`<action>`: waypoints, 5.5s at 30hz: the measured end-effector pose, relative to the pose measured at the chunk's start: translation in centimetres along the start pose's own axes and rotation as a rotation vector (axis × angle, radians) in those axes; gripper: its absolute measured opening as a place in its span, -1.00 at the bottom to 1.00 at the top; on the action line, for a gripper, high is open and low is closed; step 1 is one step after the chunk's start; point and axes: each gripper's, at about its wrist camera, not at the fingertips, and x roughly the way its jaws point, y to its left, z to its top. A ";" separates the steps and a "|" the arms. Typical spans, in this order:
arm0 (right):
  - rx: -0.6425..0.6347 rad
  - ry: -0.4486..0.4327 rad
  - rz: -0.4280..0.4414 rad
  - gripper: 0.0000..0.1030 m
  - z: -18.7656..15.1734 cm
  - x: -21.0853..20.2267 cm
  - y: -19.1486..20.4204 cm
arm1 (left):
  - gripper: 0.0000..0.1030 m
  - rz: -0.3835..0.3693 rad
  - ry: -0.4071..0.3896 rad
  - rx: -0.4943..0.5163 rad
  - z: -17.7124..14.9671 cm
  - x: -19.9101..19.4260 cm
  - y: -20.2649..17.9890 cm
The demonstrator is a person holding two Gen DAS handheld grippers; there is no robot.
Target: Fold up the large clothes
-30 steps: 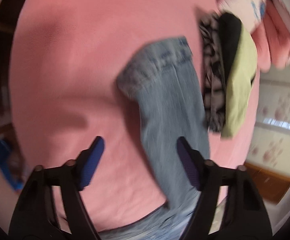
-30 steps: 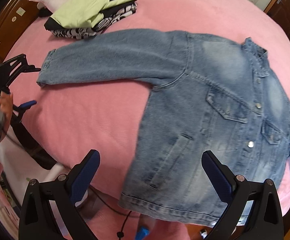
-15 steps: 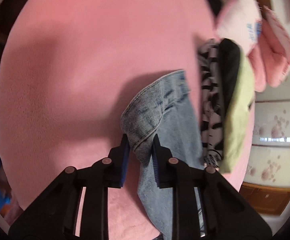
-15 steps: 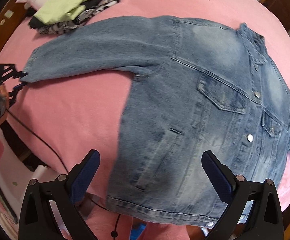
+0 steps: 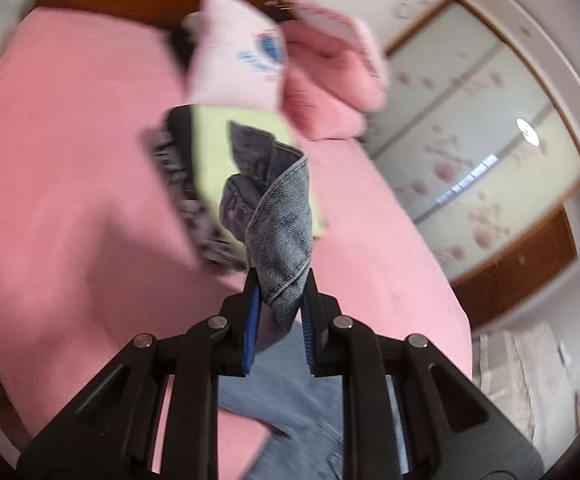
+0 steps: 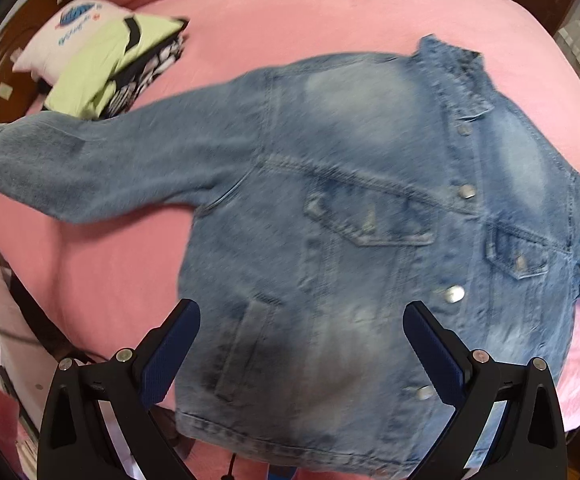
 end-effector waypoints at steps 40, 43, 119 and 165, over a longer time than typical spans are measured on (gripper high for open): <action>0.490 -0.019 0.184 1.00 -0.5 1.6 -26.6 | 0.29 -0.050 0.760 0.838 -31.0 11.2 -26.9; 0.515 0.010 0.245 0.90 -0.7 2.8 -25.9 | 0.29 0.033 0.770 0.835 -28.4 10.8 -24.3; 0.913 0.149 0.380 -0.29 -1.2 13.5 -24.3 | -0.47 0.519 0.840 0.561 -18.5 17.6 -4.5; 0.776 -0.083 -0.135 -1.00 -9.4 5.9 -27.8 | -0.62 0.507 0.841 0.731 -18.8 18.1 -6.6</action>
